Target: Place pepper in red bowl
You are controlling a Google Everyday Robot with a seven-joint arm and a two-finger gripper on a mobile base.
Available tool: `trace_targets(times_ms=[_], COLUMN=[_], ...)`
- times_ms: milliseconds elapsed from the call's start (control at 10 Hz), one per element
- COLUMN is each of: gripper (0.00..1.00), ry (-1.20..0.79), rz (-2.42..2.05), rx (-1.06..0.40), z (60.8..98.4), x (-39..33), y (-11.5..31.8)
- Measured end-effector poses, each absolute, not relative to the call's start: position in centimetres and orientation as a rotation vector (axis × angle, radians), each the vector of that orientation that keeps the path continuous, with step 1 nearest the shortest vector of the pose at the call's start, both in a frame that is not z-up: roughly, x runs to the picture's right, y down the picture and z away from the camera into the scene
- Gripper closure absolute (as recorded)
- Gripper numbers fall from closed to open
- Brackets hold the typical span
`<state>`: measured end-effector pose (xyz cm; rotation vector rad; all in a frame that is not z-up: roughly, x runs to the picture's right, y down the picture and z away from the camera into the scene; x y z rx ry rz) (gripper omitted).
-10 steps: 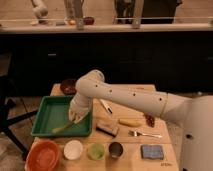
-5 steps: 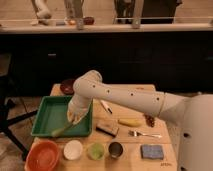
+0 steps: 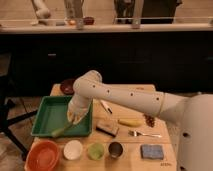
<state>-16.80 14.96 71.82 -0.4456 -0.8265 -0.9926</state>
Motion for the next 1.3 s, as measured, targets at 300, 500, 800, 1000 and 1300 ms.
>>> trace_targets(times_ms=[300, 500, 800, 1000, 1300], gripper=[1.0, 1.0, 1.0, 1.0, 1.0], ry=[-0.832, -0.8, -0.715, -0.705, -0.731], rz=[-1.112, -1.214, -1.376, -1.42, -1.462], rx=[-0.421, -0.395, -0.326, -0.323, -0.356], z=[71.8, 71.5, 70.6, 70.3, 70.2], x=[-21.2, -25.3, -28.7, -29.0, -29.1], y=[15.3, 15.7, 16.7, 17.7, 19.8])
